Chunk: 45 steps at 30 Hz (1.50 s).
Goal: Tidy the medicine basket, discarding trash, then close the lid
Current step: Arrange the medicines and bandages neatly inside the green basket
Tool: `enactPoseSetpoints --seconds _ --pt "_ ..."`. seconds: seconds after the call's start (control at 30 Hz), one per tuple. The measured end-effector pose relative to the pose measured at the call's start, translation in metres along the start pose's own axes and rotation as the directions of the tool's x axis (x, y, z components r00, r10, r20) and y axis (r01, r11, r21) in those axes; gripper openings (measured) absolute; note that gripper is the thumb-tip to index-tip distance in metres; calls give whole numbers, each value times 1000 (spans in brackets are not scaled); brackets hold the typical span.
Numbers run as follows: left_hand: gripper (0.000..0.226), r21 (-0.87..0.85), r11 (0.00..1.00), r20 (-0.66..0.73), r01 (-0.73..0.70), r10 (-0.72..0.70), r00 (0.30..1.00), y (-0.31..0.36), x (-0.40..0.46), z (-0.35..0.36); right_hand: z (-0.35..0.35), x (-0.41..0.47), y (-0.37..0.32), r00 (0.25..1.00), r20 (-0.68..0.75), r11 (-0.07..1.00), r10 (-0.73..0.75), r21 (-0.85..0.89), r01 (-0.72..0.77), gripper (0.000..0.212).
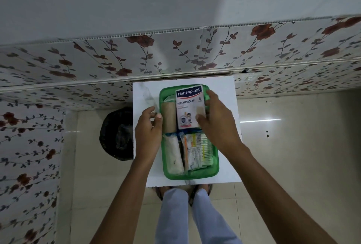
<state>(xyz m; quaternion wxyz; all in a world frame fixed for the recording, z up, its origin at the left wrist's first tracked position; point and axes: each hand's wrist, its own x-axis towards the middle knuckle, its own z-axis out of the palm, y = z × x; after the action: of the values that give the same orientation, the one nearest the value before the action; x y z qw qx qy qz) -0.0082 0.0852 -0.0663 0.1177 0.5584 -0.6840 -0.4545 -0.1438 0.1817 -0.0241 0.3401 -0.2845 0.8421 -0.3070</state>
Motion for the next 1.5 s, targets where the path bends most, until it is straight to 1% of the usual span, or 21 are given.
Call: enactPoseSetpoints --seconds 0.07,0.13,0.2,0.3,0.4,0.47,0.57,0.63,0.73,0.8,0.87,0.93,1.0,1.07,1.13,1.23,1.3,1.37,1.4,1.47,1.5 --pt "37 8 1000 3 -3 3 1000 -1 3 -1 4 2 3 994 -49 974 -100 -208 88 50" --pt "36 49 998 20 -31 30 999 -4 6 -1 5 2 4 984 -77 949 -159 -288 131 43" --pt "36 129 987 63 -96 88 994 -8 6 1 6 4 6 984 -47 933 -172 -330 147 45" --pt "33 177 972 86 -155 142 986 -10 4 3 12 5 13 979 41 840 -200 -508 193 52" --pt "28 209 966 73 -154 142 987 -6 5 2 17 4 15 982 6 736 -188 -661 145 54" --pt "24 206 969 72 -136 124 990 -5 6 1 20 3 13 988 28 704 -153 -698 128 51" --pt "21 196 973 88 -124 108 990 -3 7 -1 26 2 11 982 41 715 -186 -680 164 31" --pt "22 192 973 97 -128 111 989 -2 7 -2 27 4 10 975 18 732 -222 -657 178 27" --pt "23 186 975 116 -123 102 988 -2 8 -3 25 14 8 964 -40 776 -264 -602 187 49" --pt "23 190 974 129 -121 97 987 -3 8 -3 26 20 5 958 22 754 -285 -612 239 62" --pt "23 176 977 140 -121 97 985 -5 9 -5 29 22 1 965 105 697 -239 -674 245 68" --pt "26 150 981 157 -121 97 983 -5 9 -6 33 21 -4 975 113 648 -193 -731 213 66" --pt "27 141 982 168 -123 99 981 -5 9 -7 37 22 -10 981 99 618 -166 -765 181 58" --pt "29 191 971 183 -141 106 977 -3 8 -8 41 26 -14 988 66 646 -141 -750 142 53" --pt "32 243 957 213 -158 106 971 -1 6 -9 43 29 -17 991 68 688 -115 -714 129 51" --pt "38 256 956 308 -142 58 950 2 7 -12 41 30 -17 986 117 717 -121 -676 169 60" --pt "42 239 967 379 -85 -13 925 4 7 -17 34 26 -12 975 131 766 -180 -603 223 63" --pt "43 214 977 438 -20 -78 896 6 5 -21 23 19 -5 960 69 810 -273 -523 267 58" --pt "43 192 981 465 19 -108 879 7 3 -24 17 15 0 957 -6 843 -290 -474 253 52" --pt "46 151 985 508 86 -152 848 10 0 -27 1 7 12 954 -175 924 -244 -341 174 40" --pt "46 137 986 517 100 -157 841 11 -1 -28 -7 3 17 955 -237 956 -177 -270 111 35"
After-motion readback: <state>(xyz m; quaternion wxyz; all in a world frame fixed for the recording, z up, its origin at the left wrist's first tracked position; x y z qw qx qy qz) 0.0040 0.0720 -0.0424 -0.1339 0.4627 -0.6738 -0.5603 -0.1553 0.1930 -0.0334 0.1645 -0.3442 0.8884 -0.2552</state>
